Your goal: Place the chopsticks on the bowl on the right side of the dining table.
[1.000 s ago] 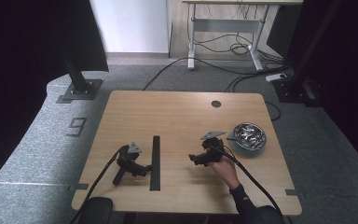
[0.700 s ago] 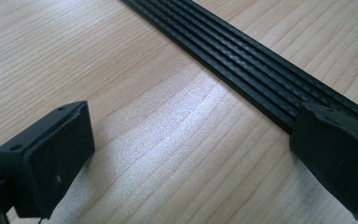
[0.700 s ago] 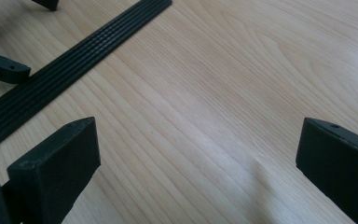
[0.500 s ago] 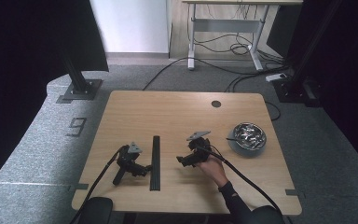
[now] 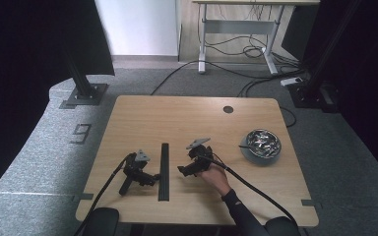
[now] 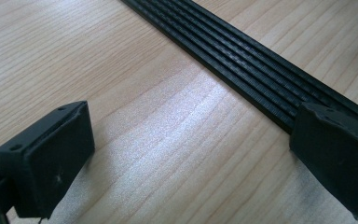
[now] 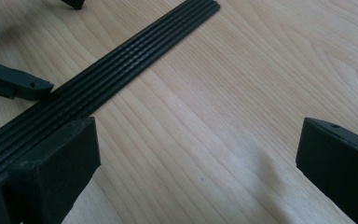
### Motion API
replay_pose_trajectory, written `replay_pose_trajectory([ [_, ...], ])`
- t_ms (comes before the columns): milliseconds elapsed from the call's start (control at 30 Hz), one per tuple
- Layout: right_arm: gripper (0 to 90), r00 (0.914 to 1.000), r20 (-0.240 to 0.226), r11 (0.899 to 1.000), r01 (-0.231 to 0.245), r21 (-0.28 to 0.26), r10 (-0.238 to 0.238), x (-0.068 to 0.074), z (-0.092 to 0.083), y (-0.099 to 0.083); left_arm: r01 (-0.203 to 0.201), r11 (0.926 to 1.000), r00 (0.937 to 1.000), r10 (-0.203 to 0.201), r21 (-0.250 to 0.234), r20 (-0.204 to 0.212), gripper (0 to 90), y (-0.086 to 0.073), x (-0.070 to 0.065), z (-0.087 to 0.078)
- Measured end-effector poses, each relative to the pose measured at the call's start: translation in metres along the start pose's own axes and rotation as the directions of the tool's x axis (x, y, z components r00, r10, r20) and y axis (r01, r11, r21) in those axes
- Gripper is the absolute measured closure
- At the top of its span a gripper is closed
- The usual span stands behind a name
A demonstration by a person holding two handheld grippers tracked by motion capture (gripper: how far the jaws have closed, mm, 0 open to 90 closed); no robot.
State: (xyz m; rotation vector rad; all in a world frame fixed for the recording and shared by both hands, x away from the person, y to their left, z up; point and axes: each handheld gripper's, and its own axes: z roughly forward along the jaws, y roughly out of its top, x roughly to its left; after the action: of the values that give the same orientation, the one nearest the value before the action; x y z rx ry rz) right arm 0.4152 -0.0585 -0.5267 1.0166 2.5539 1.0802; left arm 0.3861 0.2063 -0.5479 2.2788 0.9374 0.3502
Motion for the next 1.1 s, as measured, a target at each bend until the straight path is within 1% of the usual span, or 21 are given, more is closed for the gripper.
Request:
replay_pose_trajectory([
  [167,0.0,0.9998,-0.019,1.000,0.000,0.001,0.000,0.007,0.007,0.005,0.000,1.0000,1.0000,0.000,0.000,0.000,0.0,0.000,0.000,0.000],
  [267,0.0,0.9997,-0.017,1.000,0.016,0.016,-0.016,0.012,0.014,0.009,-0.001,1.0000,1.0000,0.001,0.000,0.000,0.0,0.000,0.000,0.000],
  [500,0.0,0.9990,-0.028,0.999,0.035,0.027,-0.034,0.022,0.025,0.016,-0.001,1.0000,1.0000,0.001,0.000,0.000,0.0,0.000,0.000,0.000],
  [633,0.0,0.9989,-0.028,0.998,0.038,0.040,-0.037,0.027,0.031,0.018,-0.002,1.0000,1.0000,0.002,0.001,0.000,0.0,0.000,0.000,0.000],
  [733,0.0,0.9986,-0.020,0.998,0.049,0.048,-0.048,0.030,0.037,0.019,-0.001,1.0000,1.0000,0.001,0.001,0.000,0.0,0.000,0.000,0.000],
  [800,0.0,0.9990,-0.028,0.998,0.037,0.047,-0.036,0.031,0.039,0.019,-0.002,1.0000,1.0000,0.002,0.001,0.000,0.0,0.000,0.000,0.000],
  [1033,0.0,0.9990,-0.020,0.998,0.041,0.056,-0.040,0.032,0.046,0.017,-0.002,1.0000,1.0000,0.002,0.001,0.000,0.0,0.000,0.000,0.000],
  [1100,0.0,0.9987,-0.014,0.997,0.050,0.057,-0.049,0.032,0.047,0.016,-0.002,1.0000,1.0000,0.002,0.001,0.000,0.0,0.000,0.000,0.000],
])
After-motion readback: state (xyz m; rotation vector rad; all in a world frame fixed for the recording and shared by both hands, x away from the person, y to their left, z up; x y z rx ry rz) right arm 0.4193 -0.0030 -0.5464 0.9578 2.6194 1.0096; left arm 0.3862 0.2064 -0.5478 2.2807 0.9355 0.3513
